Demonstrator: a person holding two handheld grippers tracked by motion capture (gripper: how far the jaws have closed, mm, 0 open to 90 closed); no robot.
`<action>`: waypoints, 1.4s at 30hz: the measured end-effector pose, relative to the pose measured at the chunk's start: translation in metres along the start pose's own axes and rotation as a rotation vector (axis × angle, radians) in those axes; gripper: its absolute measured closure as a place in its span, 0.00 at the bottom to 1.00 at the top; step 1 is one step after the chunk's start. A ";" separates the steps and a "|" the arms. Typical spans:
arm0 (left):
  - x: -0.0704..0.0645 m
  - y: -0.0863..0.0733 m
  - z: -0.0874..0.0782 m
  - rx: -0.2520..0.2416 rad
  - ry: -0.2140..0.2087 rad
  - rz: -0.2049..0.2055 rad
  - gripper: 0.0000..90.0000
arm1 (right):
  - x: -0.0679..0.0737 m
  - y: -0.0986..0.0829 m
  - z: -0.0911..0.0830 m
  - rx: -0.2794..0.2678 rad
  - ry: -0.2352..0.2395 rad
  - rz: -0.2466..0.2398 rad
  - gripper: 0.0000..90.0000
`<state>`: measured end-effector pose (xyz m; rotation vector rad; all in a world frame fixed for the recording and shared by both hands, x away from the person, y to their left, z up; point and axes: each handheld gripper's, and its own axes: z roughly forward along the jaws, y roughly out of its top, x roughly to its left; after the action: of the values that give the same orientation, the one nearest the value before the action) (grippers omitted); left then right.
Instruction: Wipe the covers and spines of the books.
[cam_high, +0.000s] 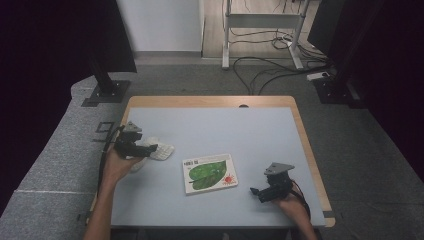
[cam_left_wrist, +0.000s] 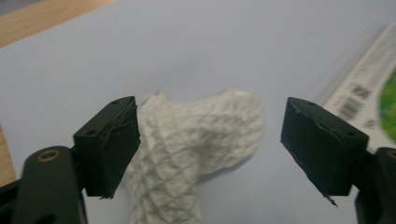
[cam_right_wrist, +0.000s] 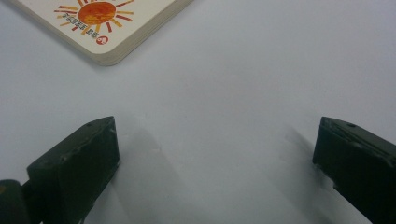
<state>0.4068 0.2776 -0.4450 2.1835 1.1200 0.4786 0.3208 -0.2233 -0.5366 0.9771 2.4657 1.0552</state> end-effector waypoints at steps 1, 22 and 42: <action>0.002 -0.001 0.004 0.014 0.012 -0.005 0.24 | 0.000 0.000 0.000 0.000 0.000 0.000 0.00; 0.022 -0.036 0.042 0.074 0.023 -0.120 0.61 | 0.000 0.000 0.000 -0.001 0.000 0.000 0.00; -0.005 -0.016 0.011 0.009 -0.087 -0.029 0.76 | 0.000 0.000 0.000 -0.002 0.000 0.001 0.00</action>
<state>0.4006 0.2761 -0.4645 2.1714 1.1073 0.3631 0.3209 -0.2234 -0.5367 0.9777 2.4644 1.0574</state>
